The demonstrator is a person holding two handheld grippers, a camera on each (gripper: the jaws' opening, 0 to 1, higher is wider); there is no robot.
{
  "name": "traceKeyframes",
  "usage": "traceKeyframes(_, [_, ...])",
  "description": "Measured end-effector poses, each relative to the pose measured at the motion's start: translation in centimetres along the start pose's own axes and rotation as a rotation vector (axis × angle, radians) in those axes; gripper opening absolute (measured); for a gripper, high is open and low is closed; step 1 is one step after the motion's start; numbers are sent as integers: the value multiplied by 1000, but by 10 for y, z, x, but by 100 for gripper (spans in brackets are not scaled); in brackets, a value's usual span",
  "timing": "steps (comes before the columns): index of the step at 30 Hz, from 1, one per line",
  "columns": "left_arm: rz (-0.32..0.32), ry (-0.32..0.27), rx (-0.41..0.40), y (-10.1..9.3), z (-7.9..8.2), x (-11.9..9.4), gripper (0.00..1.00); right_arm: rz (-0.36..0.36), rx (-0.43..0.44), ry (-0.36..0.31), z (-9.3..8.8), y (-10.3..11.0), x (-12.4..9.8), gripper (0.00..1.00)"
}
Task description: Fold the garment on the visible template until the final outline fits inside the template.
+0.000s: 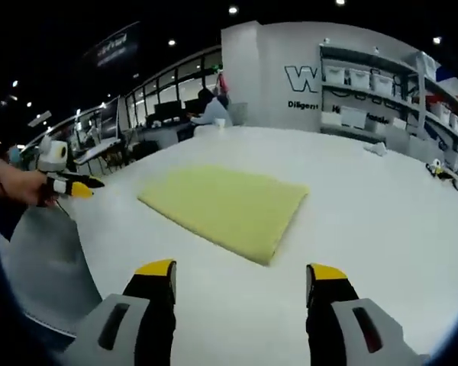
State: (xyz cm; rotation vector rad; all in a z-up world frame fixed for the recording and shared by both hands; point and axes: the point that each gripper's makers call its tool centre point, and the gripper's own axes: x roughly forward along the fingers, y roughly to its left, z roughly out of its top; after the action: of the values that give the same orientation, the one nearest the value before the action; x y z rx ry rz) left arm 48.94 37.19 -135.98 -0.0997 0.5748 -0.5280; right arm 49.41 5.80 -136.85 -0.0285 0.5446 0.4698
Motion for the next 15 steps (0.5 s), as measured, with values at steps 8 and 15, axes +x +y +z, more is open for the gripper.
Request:
traceKeyframes(8, [8,-13,8,-14,-13,-15,73,6,31,20,-7,30,-12,87])
traceKeyframes(15, [13,-22,39,-13,-9,-12,76,10,33,52,-19,33,-18,92])
